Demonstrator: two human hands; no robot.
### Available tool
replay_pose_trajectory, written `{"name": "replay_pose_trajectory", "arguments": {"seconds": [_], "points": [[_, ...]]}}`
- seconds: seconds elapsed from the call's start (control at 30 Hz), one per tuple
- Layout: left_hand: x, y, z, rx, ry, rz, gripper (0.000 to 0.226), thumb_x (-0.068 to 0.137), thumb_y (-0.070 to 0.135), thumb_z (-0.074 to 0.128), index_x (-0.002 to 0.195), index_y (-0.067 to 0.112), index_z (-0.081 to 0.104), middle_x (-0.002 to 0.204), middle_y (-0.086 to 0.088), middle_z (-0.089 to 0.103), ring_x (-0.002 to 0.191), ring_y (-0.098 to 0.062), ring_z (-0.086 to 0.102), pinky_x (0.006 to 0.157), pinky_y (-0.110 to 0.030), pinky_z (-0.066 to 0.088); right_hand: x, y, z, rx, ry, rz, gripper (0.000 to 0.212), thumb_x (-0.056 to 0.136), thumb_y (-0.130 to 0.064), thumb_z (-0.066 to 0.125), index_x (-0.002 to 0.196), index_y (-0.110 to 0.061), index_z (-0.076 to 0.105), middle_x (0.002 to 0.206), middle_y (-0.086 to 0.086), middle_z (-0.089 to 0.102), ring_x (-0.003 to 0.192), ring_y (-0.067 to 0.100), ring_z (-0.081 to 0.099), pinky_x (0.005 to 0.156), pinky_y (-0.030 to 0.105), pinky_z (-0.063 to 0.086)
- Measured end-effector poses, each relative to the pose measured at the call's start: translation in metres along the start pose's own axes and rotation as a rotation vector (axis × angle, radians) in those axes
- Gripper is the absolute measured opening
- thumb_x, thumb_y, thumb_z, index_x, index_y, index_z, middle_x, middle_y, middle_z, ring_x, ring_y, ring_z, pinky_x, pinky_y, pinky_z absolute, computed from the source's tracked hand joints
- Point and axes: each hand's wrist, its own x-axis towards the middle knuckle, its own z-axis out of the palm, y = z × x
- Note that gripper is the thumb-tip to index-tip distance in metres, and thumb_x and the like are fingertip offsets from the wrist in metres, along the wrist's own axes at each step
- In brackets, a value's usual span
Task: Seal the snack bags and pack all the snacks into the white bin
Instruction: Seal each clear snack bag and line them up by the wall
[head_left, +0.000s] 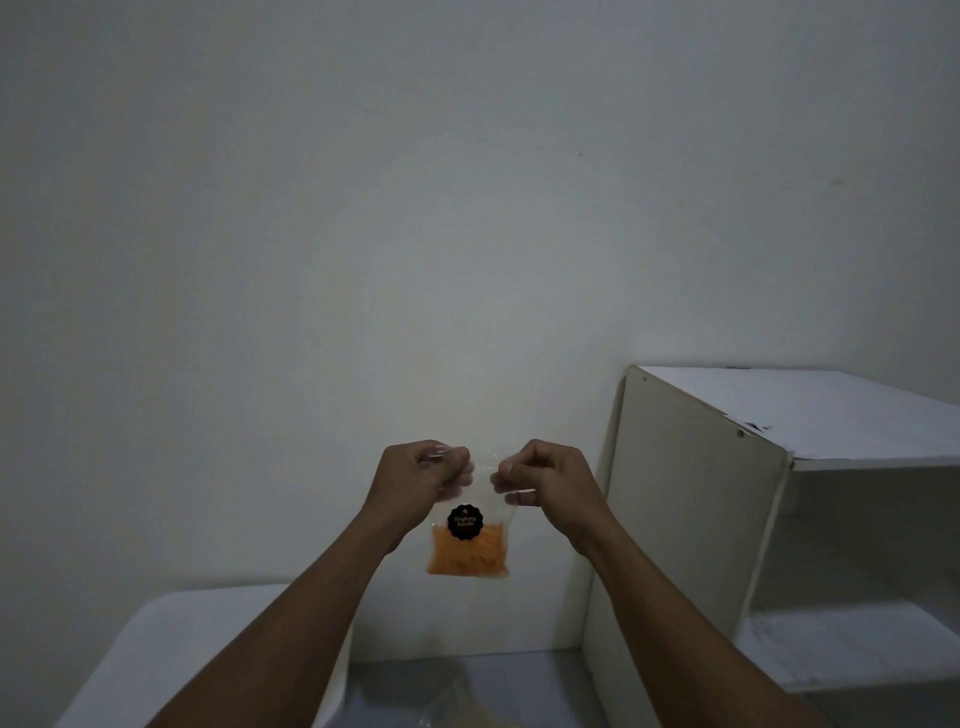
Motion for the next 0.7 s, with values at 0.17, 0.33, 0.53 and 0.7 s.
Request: {"name": "replay_pose_trajectory", "arguments": {"seconds": [0.17,0.33,0.53,0.7], "points": [[0.003,0.003,-0.006,0.042,0.067,0.040,0.013,0.088,0.013,0.071,0.085,0.001,0.074,0.081,-0.014,0.076,0.081,-0.027,0.075,0.079,-0.032,0.060,-0.001,-0.004,0.003,-0.029,-0.047,-0.009,0.011,0.091,-0.005,0.065,0.089,0.003,0.072,0.087,0.018,0.075,0.080,0.023,0.073,0.073,0.033,0.060],[-0.001,0.008,-0.004,0.032,0.001,0.044,0.017,0.088,0.016,0.071,0.090,0.000,0.074,0.084,-0.014,0.077,0.084,-0.025,0.075,0.079,-0.034,0.060,0.002,-0.006,0.002,-0.015,0.007,-0.014,0.010,0.088,0.001,0.063,0.081,0.004,0.068,0.083,0.018,0.073,0.077,0.023,0.070,0.072,0.034,0.059],[-0.002,0.011,-0.001,0.065,-0.055,0.045,0.015,0.089,0.015,0.071,0.092,0.001,0.075,0.086,-0.016,0.076,0.085,-0.027,0.074,0.080,-0.036,0.061,0.001,-0.005,0.007,-0.104,-0.042,-0.057,0.011,0.091,-0.014,0.069,0.087,-0.003,0.072,0.084,0.015,0.074,0.077,0.019,0.071,0.071,0.032,0.060],[-0.005,0.008,-0.002,-0.023,-0.029,0.002,0.013,0.089,0.010,0.070,0.093,-0.002,0.072,0.092,-0.018,0.075,0.087,-0.028,0.075,0.081,-0.039,0.061,0.004,-0.005,0.006,-0.178,0.028,-0.096,0.012,0.089,-0.008,0.069,0.078,-0.001,0.071,0.072,0.012,0.072,0.068,0.019,0.067,0.070,0.032,0.057]]}}
